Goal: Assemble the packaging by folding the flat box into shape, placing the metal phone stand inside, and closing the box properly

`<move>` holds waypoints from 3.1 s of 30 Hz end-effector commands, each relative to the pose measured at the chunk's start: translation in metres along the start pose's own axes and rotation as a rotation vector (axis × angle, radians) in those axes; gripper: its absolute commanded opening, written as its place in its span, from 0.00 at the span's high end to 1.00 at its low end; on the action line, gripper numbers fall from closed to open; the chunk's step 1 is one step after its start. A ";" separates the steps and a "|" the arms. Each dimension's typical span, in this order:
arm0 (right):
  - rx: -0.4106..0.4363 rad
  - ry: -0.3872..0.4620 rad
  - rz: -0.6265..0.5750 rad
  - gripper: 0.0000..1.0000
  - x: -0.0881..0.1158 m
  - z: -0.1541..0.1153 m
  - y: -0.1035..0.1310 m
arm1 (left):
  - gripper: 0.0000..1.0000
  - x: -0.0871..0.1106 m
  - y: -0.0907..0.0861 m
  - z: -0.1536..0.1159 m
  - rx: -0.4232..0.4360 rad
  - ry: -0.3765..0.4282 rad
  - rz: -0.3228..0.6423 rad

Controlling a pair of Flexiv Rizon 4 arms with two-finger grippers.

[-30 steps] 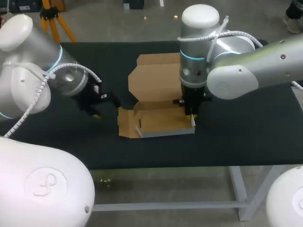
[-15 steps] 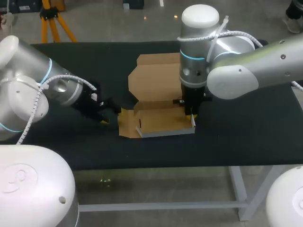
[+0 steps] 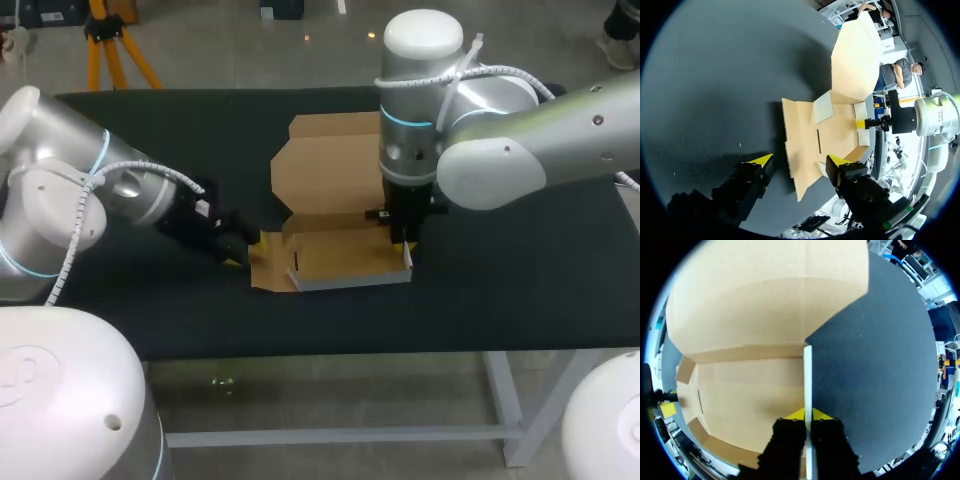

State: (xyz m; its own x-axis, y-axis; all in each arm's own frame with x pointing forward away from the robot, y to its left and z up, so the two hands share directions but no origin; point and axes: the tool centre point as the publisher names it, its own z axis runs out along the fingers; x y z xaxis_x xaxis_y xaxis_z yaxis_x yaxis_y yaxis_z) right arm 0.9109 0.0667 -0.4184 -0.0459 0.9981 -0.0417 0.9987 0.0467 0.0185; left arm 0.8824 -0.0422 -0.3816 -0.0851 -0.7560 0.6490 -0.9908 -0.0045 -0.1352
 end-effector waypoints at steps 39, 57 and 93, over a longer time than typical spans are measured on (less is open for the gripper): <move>0.003 -0.003 0.001 1.00 0.001 0.000 0.001 | 1.00 0.059 -0.015 0.018 0.077 -0.371 0.037; 0.003 -0.003 0.001 1.00 0.001 0.000 0.001 | 0.26 0.033 -0.014 -0.028 0.158 -0.272 -0.008; 0.003 -0.003 0.001 1.00 0.001 0.000 0.001 | 1.00 -0.029 -0.012 0.001 -0.066 0.041 0.028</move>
State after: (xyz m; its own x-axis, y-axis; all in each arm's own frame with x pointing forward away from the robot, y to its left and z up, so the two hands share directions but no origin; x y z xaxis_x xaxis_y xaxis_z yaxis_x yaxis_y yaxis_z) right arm 0.9111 0.0667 -0.4185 -0.0456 0.9981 -0.0413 0.9988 0.0464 0.0184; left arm 0.8906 -0.0166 -0.3916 -0.1141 -0.7330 0.6706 -0.9923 0.0506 -0.1135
